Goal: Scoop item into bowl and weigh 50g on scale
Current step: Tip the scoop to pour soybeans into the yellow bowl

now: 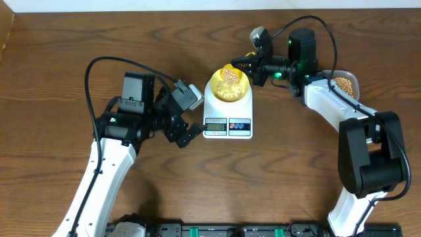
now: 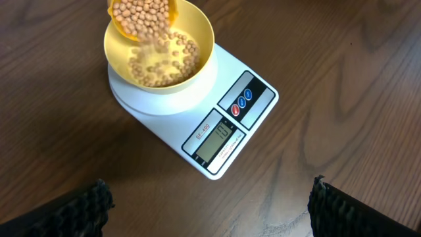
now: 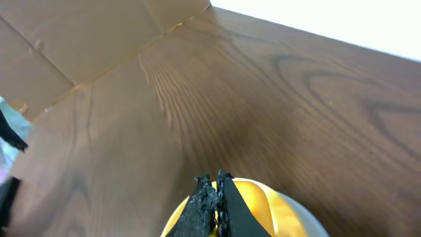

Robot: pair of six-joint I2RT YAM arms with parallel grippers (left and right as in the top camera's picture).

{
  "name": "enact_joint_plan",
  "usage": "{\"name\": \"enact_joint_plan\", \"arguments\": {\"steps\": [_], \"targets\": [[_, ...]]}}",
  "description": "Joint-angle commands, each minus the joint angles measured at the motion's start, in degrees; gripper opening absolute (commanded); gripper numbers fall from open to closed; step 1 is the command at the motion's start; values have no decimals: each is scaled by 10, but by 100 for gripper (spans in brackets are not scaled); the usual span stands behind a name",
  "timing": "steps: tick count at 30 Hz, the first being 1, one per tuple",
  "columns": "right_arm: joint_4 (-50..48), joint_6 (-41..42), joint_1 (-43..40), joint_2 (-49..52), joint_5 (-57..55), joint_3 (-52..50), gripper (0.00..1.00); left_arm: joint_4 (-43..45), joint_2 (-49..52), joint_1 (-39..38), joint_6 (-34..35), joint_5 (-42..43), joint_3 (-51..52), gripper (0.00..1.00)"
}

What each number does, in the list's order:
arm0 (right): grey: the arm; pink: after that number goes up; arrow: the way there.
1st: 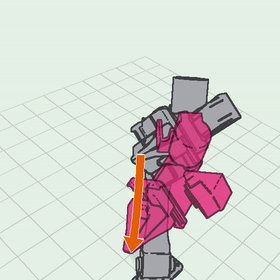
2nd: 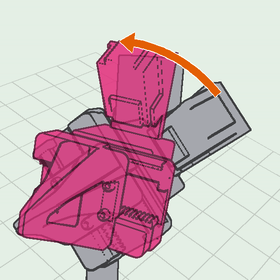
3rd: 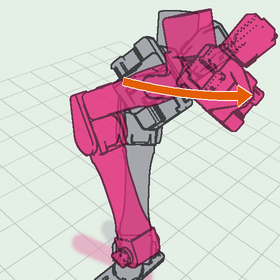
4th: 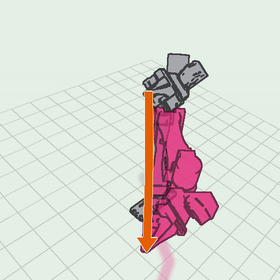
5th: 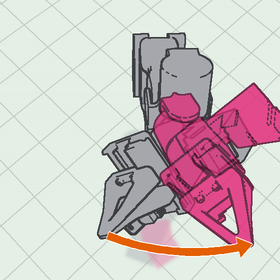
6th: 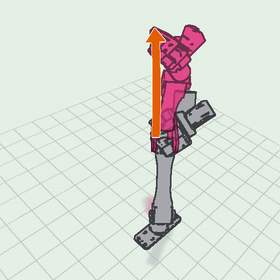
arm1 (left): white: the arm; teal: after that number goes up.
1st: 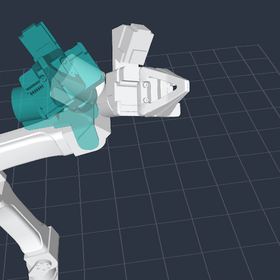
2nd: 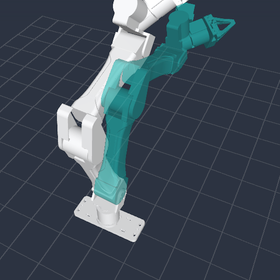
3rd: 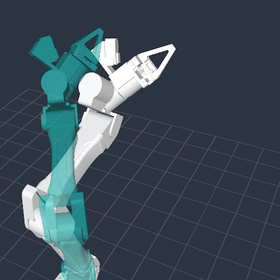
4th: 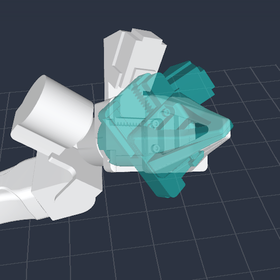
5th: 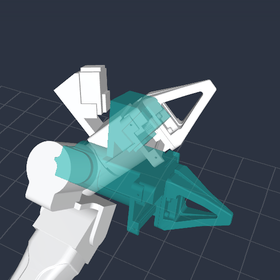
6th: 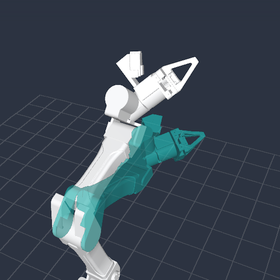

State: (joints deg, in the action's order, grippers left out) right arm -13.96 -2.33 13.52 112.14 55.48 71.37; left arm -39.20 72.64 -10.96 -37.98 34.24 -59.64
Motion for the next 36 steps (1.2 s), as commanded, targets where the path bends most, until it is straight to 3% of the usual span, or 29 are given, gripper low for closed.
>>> {"name": "enact_joint_plan", "arguments": {"steps": [1,13,22,36], "targets": [[0,-78,4,10,6,-4,1,-2,3,2,-8,9,4,98],[6,-212,9,10,80,-4,1,-2,3,2,-8,9,4,98],[88,-339,11,10,81,-4,1,-2,3,2,-8,9,4,98],[97,-380,12,10,81,-4,1,-2,3,2,-8,9,5,98]]}}
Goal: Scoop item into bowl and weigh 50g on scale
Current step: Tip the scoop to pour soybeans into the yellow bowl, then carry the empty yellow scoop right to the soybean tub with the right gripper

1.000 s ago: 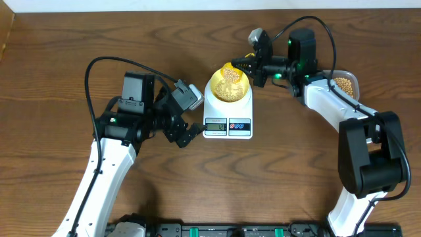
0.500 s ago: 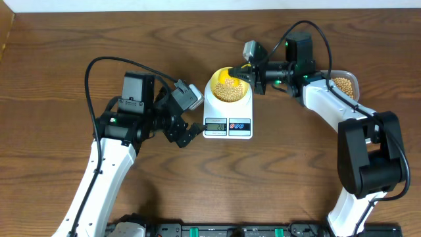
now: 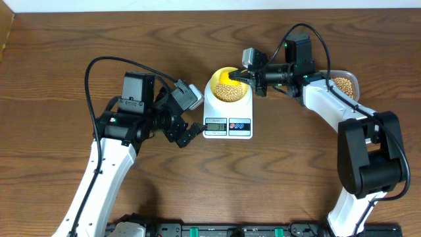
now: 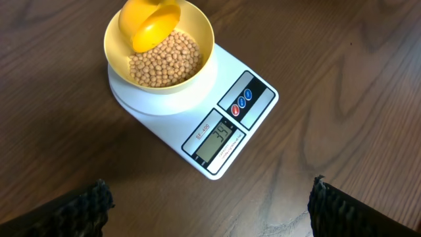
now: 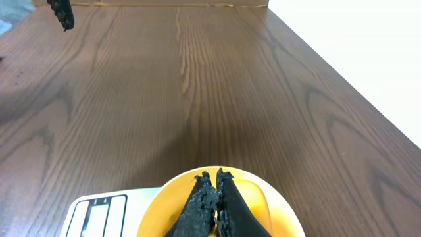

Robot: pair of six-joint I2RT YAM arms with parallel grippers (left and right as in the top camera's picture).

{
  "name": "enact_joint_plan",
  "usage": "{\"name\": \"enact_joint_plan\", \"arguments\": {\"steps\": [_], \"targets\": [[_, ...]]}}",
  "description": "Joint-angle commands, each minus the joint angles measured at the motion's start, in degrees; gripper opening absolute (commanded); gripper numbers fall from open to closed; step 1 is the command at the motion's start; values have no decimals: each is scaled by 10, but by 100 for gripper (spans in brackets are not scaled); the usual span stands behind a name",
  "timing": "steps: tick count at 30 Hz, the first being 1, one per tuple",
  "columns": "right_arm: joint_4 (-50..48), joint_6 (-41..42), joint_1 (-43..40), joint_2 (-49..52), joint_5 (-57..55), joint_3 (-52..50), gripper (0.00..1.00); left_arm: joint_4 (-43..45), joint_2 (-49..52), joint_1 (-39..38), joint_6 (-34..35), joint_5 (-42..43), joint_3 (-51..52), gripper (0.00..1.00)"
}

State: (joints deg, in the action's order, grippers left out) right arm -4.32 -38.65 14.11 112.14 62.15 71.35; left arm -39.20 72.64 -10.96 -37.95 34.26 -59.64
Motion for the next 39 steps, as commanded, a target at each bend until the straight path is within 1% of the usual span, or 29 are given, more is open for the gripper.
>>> {"name": "enact_joint_plan", "arguments": {"steps": [1,4,7,9,20,23,26,29,31,35,39], "targets": [[0,-17,6,10,14,-3,1,-2,3,2,-8,9,5,98],[-7,1,6,10,14,-3,1,-2,3,2,-8,9,4,98],[-34,62,6,10,14,-3,1,-2,3,2,-8,9,4,98],[-61,125,6,10,14,-3,1,-2,3,2,-8,9,4,98],[-231,585,-8,10,17,-3,1,-2,3,2,-8,9,4,98],[-273,670,-24,10,41,-3,1,-2,3,2,-8,9,5,98],[-301,736,-42,10,60,-3,1,-2,3,2,-8,9,4,98],[-305,804,-64,10,60,-3,1,-2,3,2,-8,9,5,98],[-304,835,-79,10,62,-3,1,-2,3,2,-8,9,4,98],[-304,878,-116,10,73,-3,1,-2,3,2,-8,9,4,98],[-304,899,-147,10,86,-3,1,-2,3,2,-8,9,4,98]]}}
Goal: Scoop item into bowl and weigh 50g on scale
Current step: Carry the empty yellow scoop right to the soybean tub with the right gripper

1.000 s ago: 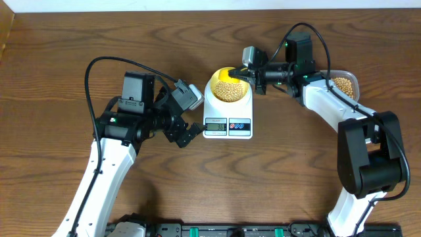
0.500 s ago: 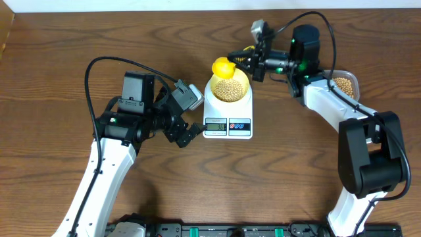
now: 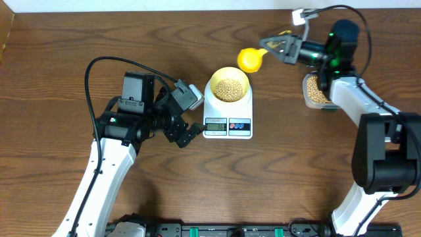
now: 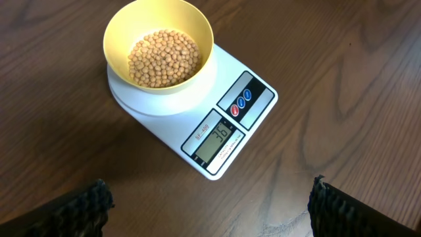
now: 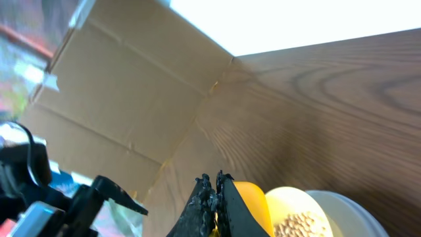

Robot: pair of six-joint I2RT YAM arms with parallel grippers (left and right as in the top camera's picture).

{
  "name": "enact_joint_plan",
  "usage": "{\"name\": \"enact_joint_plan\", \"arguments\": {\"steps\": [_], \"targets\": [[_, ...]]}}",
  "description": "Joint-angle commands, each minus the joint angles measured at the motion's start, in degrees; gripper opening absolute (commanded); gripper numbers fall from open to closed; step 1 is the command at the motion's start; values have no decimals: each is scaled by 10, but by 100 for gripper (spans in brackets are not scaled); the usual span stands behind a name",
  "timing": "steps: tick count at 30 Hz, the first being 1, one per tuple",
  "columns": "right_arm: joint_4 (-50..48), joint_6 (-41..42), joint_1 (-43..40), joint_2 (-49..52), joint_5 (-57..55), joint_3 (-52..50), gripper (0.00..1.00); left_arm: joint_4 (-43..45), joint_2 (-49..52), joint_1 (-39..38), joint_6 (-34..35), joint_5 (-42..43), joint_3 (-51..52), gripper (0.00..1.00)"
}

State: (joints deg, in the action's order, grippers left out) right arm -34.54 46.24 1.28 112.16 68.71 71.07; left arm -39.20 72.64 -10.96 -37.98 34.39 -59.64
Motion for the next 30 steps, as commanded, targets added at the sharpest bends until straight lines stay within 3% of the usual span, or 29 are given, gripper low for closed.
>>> {"name": "enact_joint_plan", "arguments": {"steps": [1,18,30], "targets": [[-2,58,-25,10,20,-1,1,-2,3,2,-8,7,4,98],[35,81,-119,4,25,-1,1,-2,3,2,-8,7,4,98],[97,24,-176,-45,39,-1,1,-2,3,2,-8,7,5,98]]}}
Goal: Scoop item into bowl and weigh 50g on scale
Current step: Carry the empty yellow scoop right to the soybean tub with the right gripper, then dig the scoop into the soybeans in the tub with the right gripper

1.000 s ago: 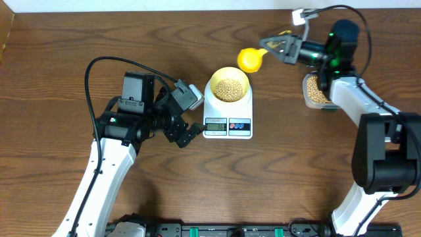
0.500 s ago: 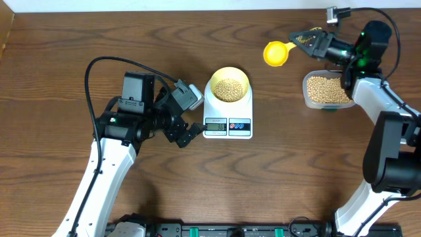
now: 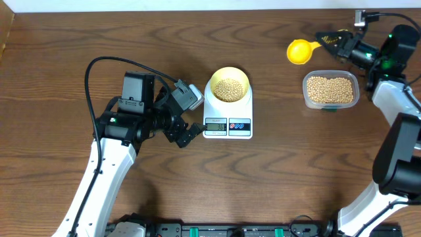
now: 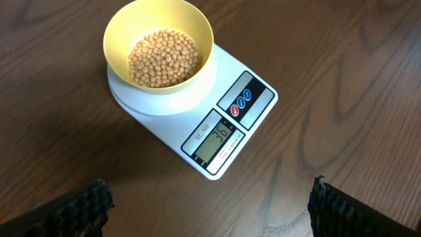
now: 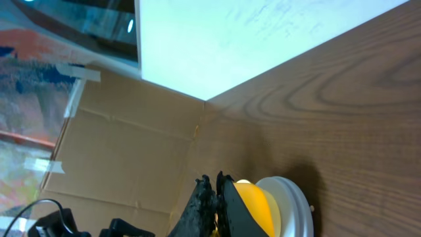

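Observation:
A yellow bowl point(image 3: 228, 86) point(image 4: 158, 46) partly filled with beans stands on the white scale point(image 3: 228, 115) point(image 4: 197, 112), whose display point(image 4: 217, 138) reads 36. My right gripper point(image 3: 334, 41) point(image 5: 214, 187) is shut on the handle of a yellow scoop point(image 3: 299, 51) point(image 5: 253, 207), held in the air left of the clear tub of beans point(image 3: 330, 90). The scoop's inside is not visible. My left gripper point(image 3: 186, 130) point(image 4: 210, 204) hangs open just left of the scale's front, with nothing between its fingers.
The tub of beans sits at the far right of the wooden table point(image 3: 197, 191). A cardboard wall point(image 5: 118, 145) stands beyond the table's left end. Black cables loop over both arms.
My right gripper has carried the yellow scoop further right, from near the bowl to beside the tub of beans. The scale still reads 36. The left arm has not moved.
The scoop was first tipped over the bowl with beans falling in. Then it lay empty in the bowl and the reading was about 34. Later it hung up and right of the bowl with 36 shown, and now it is by the tub.

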Robot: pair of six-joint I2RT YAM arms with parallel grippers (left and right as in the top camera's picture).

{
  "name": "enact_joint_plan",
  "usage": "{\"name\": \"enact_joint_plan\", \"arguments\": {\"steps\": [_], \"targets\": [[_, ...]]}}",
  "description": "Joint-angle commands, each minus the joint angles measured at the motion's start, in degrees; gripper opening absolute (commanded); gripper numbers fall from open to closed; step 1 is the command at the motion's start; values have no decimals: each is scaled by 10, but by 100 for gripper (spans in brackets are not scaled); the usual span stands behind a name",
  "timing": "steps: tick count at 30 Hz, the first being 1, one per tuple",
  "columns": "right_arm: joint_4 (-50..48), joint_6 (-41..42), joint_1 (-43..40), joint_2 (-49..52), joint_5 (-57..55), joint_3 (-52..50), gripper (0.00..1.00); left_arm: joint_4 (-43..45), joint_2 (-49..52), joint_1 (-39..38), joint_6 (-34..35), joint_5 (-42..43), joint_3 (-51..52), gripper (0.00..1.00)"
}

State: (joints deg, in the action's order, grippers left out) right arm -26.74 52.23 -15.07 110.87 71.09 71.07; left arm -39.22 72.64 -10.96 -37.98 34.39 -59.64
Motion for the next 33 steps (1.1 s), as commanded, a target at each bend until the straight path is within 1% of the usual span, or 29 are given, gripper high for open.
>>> {"name": "enact_joint_plan", "arguments": {"steps": [1,5,8,10,11,14,17,21,25,33], "targets": [[42,-52,-17,-38,14,-1,1,-2,3,2,-8,7,4,98],[153,-139,-31,-57,-3,-1,1,-2,3,2,-8,7,5,98],[256,-222,-35,-74,-46,-1,1,-2,3,2,-8,7,4,98],[335,-296,-34,-90,-99,-1,1,-2,3,2,-8,7,4,98],[382,-343,-33,-101,-144,-1,1,-2,3,2,-8,7,4,98],[455,-413,-33,-124,-237,-1,2,-2,3,2,-8,7,4,98],[478,-438,-33,-137,-289,-1,2,-2,3,2,-8,7,4,98],[478,-447,-33,-140,-306,-1,1,-2,3,2,-8,7,4,98],[477,-467,-32,-140,-351,-1,1,-2,3,2,-8,7,4,98],[478,-577,-8,-140,-471,-1,1,-2,3,2,-8,7,4,98]]}}
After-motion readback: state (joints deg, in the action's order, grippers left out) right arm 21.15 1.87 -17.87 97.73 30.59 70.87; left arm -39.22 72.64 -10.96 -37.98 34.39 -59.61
